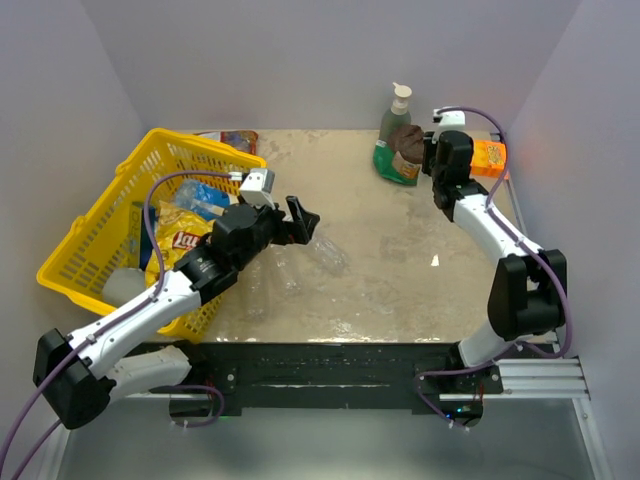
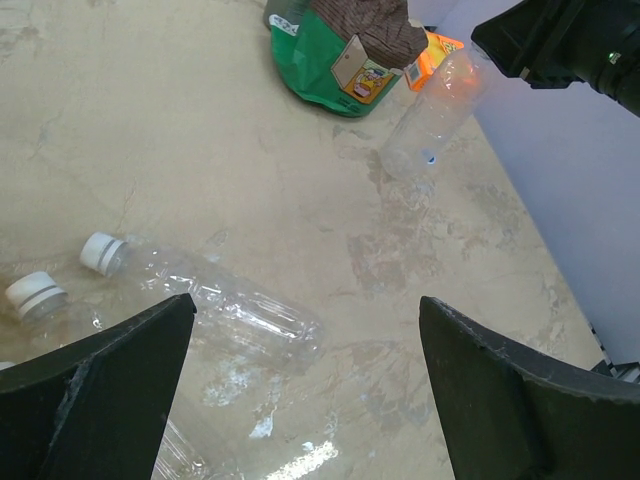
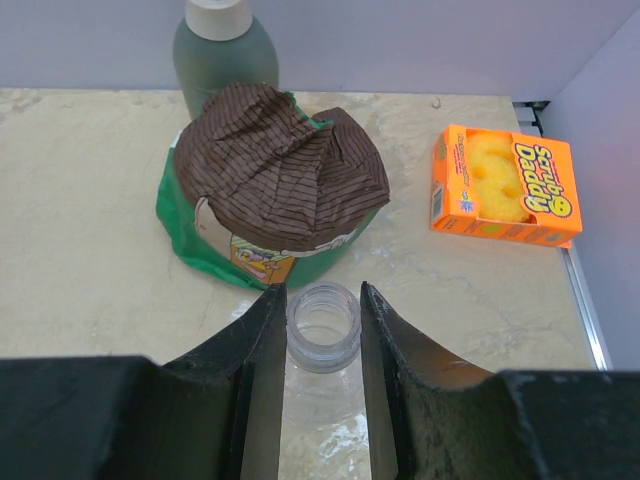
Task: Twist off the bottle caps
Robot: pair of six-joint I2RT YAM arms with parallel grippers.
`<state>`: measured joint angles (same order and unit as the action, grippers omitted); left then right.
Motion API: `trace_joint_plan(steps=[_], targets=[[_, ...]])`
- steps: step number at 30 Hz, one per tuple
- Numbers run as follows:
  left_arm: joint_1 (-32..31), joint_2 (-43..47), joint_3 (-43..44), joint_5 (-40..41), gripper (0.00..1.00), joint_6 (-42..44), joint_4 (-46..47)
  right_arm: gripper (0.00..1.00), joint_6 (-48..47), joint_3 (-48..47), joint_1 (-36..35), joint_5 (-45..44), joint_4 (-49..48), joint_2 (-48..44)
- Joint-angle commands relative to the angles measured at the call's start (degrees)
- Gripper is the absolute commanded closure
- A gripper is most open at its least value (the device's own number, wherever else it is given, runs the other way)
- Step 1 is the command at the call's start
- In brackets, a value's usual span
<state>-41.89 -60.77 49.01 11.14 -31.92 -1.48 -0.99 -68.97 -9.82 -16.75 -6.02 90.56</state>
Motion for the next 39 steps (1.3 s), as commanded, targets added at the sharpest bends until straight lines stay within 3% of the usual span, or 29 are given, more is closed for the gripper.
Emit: trace_joint_plan(steps=[1, 20, 22, 26, 28, 36, 39], targets=[[0.23, -0.75, 2.84, 2.14, 0.00, -0.68, 1.56, 1.00, 0.56, -1.78, 0.42, 1.81, -5.14, 0.75], [0.23, -2.42, 3.37, 1.17, 0.00, -0.95, 1.56, 0.98, 2.14, 3.32, 0.33, 3.66, -6.11, 1.37], [0.32, -2.25, 3.37, 1.17, 0.00, -0.77, 1.56, 0.74, 2.14, 2.70, 0.33, 3.92, -5.49, 1.19], [0.23, -2.33, 3.19, 0.99, 0.00, -0.95, 1.56, 0.51, 2.22, 0.86, 0.42, 4.10, -3.65, 1.63], [0.23, -2.33, 3.10, 0.82, 0.00, -1.04, 1.56, 0.43, 2.14, -0.63, 0.42, 4.36, -2.95, 2.07], [0.23, -1.81, 2.75, 0.73, 0.00, -1.39, 1.56, 0.32, 2.75, -3.10, 0.33, 5.77, -1.45, 3.13], [0.23, -1.54, 2.40, 0.73, 0.00, -1.47, 1.56, 0.23, 2.58, -3.45, 0.42, 5.59, -1.01, 3.39]])
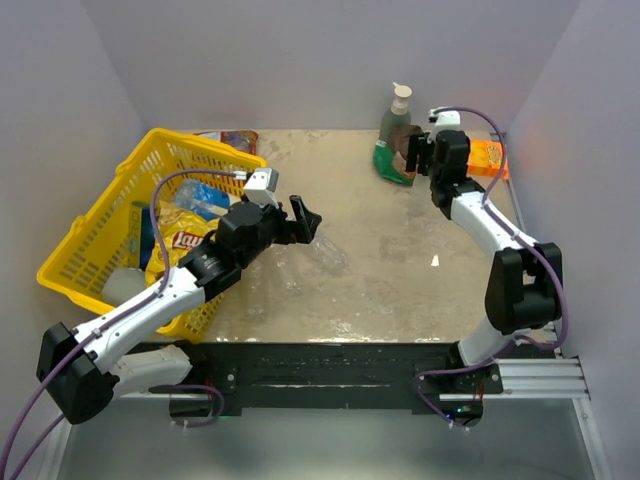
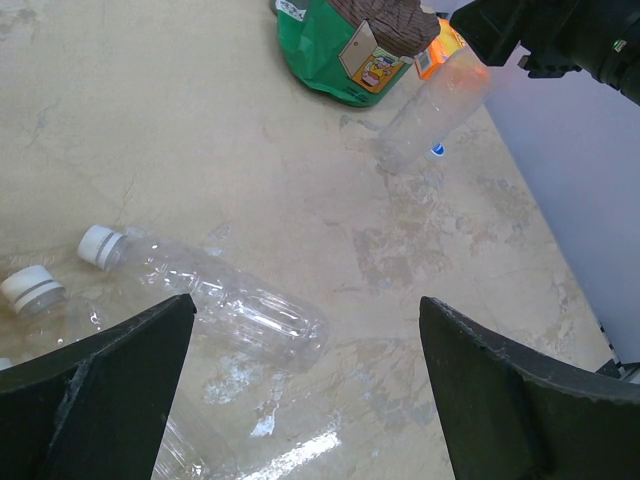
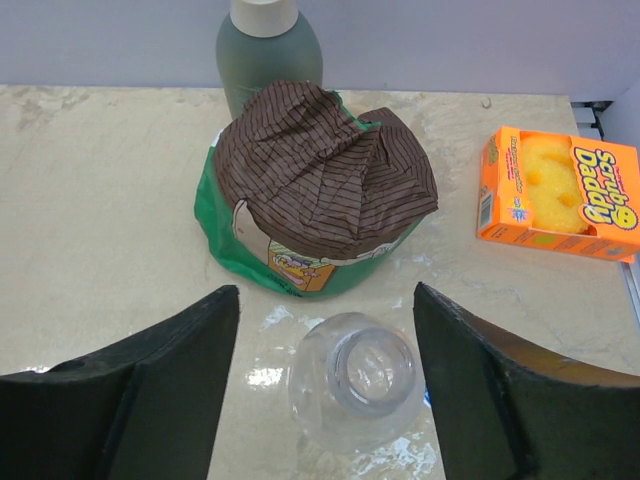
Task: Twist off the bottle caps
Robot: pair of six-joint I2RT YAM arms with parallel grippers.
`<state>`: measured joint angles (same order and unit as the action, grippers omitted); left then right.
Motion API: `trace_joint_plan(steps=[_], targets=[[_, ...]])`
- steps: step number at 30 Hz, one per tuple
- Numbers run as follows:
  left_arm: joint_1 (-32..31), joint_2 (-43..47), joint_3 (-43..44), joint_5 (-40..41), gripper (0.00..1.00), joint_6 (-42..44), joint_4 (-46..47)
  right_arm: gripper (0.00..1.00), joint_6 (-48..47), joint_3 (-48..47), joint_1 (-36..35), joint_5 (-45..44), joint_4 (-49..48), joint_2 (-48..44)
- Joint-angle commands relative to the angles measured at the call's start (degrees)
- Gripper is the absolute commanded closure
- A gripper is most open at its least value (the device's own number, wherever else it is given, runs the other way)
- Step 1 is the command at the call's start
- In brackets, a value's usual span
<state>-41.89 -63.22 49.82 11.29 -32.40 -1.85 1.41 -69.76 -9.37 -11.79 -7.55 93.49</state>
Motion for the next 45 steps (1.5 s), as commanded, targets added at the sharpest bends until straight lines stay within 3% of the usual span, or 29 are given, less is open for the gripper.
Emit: trace_joint_plan(steps=[1, 13, 20, 26, 32, 37, 45], targets=[[0.23, 0.99, 1.51, 0.66, 0.00, -0.91, 1.93, 0.22, 0.09, -2.67, -0.13, 0.54, 0.52, 0.37], [0.23, 1.00, 1.42, 0.31, 0.00, -1.08, 1.93, 0.15, -0.70, -7.41, -0.13, 0.81, 4.47, 0.64], [0.23, 1.43, 2.12, 2.59, 0.00, -2.66, -1.48, 0.15, -1.06, -15.47, -0.56, 2.73, 8.77, -3.31], [0.49, 7.92, -0.33, 12.70, 0.00, -8.90, -3.69, 0.16, -3.87, -27.68, -9.52, 14.59, 24.14, 0.63], [2.16, 11.54, 0.27, 10.25, 0.00, -6.62, -7.37, 0.19, 1.76, -28.68, -16.38, 28.82, 31.19, 8.19], [2.25, 13.73, 0.80, 7.79, 0.00, -6.09, -11.24, 0.22, -0.97, -31.67, -22.00, 29.72, 39.71, 15.92], [2.25, 16.81, 0.71, 5.85, 0.00, -6.53, -14.67, 0.21, -0.36, -23.59, -26.23, 31.74, 31.73, 19.61]])
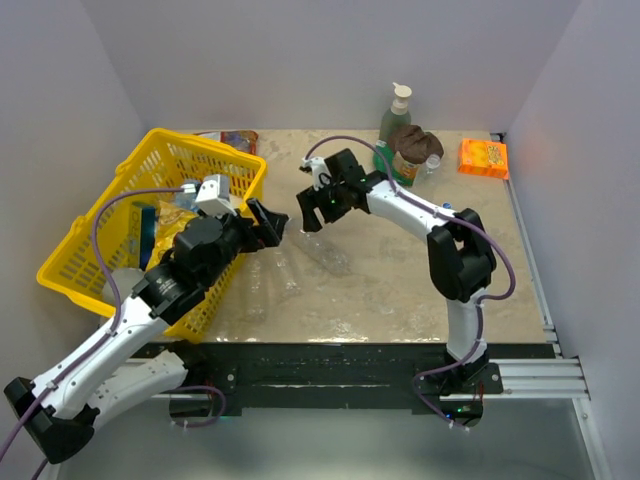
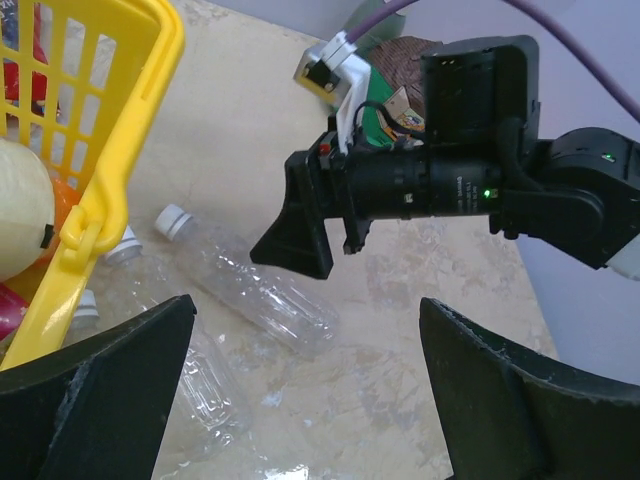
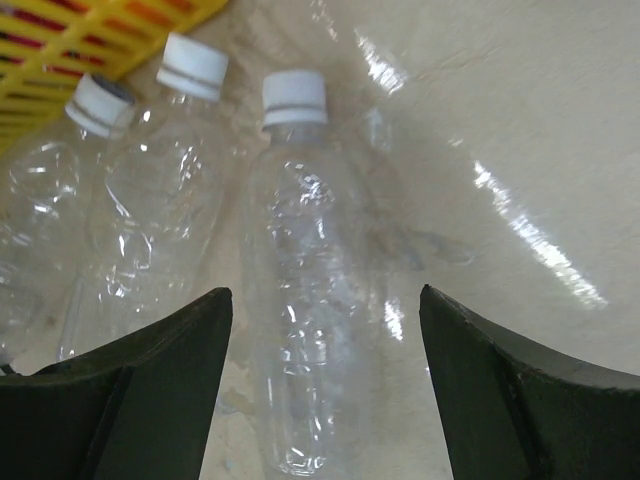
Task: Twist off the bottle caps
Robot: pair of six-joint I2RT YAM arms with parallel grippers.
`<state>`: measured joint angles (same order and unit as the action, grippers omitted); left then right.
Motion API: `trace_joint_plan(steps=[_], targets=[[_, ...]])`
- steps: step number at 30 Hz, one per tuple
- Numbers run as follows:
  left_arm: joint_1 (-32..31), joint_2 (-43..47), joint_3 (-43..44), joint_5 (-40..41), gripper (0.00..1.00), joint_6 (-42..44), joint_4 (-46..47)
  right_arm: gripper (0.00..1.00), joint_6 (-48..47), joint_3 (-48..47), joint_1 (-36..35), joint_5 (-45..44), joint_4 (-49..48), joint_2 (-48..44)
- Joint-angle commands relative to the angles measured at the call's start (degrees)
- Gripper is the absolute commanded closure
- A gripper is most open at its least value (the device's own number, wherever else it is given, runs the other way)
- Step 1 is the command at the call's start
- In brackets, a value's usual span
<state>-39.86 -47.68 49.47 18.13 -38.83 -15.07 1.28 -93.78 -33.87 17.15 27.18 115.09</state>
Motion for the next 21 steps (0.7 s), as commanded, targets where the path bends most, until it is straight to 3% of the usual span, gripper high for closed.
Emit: trace_joint_plan(steps=[1, 13, 21], targets=[[0.22, 1.27, 1.15, -1.34, 0.00, 0.07, -1.54, 0.22, -0.14, 0.79, -2.08, 2.63, -3.97, -1.54], [0.22, -0.31, 2.65, -3.63, 0.00, 1.03, -0.84, 0.22, -1.01, 2.28, -4.72, -8.88, -11.35, 4.18], [0.22, -0.92, 3.35, -3.63, 0.00, 2.70, -0.49, 0.28, -3.48, -1.67, -4.72, -3.97, -10.05, 9.01]])
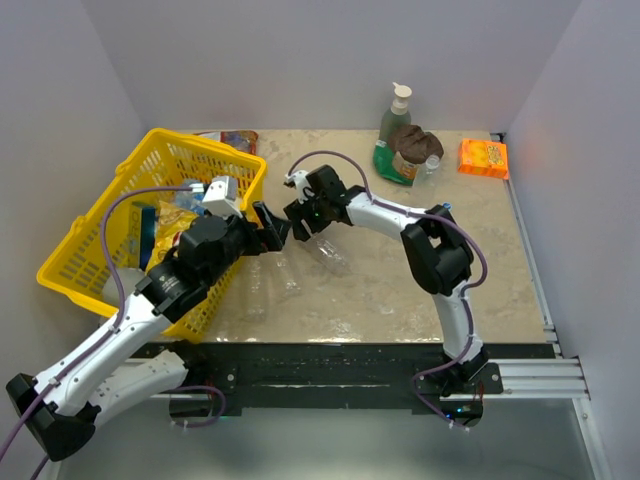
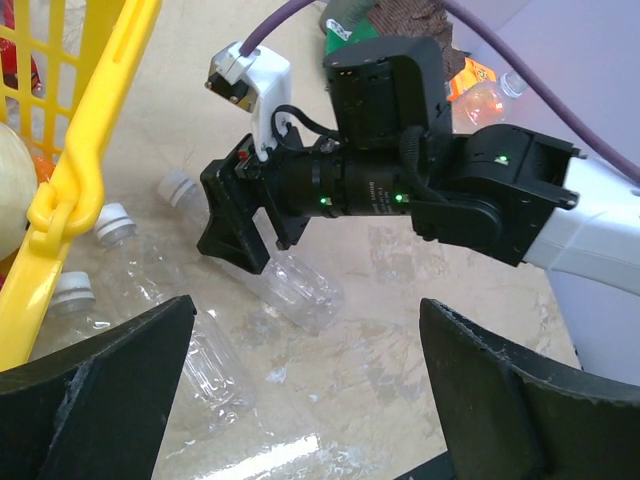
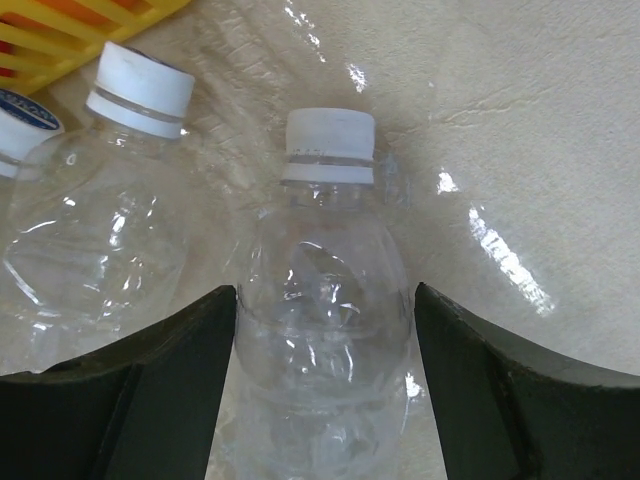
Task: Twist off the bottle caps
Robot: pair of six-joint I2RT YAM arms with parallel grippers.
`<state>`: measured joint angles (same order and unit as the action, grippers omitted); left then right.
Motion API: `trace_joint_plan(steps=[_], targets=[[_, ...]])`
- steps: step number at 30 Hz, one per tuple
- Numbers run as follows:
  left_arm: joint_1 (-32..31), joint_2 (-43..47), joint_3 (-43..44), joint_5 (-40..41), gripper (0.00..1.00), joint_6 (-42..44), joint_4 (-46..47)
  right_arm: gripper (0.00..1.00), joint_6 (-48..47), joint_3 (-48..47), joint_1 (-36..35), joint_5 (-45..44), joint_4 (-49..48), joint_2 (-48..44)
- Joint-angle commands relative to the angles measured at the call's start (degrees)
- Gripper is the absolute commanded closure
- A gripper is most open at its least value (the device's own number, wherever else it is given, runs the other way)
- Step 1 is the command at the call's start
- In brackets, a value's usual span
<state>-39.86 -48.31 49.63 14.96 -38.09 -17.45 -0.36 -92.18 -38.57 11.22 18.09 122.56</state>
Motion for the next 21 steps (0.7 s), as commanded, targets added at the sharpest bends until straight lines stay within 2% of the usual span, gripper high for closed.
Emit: trace_joint_plan(steps=[1, 3, 4, 7, 11, 16, 21], targets=[[0.30, -0.72, 3.20, -0.55, 0.00, 2.14, 1.98, 0.31, -2.01, -3.62, -0.10, 2.48, -0.69, 1.89], [0.30, -1.17, 3.55, -0.72, 0.00, 2.23, 2.07, 0.37, -2.10, -3.79, -0.10, 2.92, 0.36, 2.86], [0.31, -1.69, 3.63, -0.90, 0.00, 2.23, 2.33, 0.44, -1.75, -3.62, -0.11, 2.75, 0.63, 2.94], [0.31, -2.57, 3.99, -1.95, 0.00, 2.31, 2.77, 0.51, -0.44, -2.66, 0.42, 1.35, 0.63, 1.28], [0.30, -3.01, 3.99, -3.35, 0.00, 2.23, 3.39, 0.56, 2.64, -1.95, 2.70, 1.61, 1.07, -3.19], [0.30, -4.06, 3.11, -6.43, 0.00, 2.49, 6.99, 0.62, 6.85, 1.03, 7.88, 4.07, 1.34, -15.21], [0.22, -7.75, 4.86, -13.72, 0.00, 2.75, 11.72, 0.63, 9.32, 3.84, 9.30, 5.91, 1.42, -26.48]])
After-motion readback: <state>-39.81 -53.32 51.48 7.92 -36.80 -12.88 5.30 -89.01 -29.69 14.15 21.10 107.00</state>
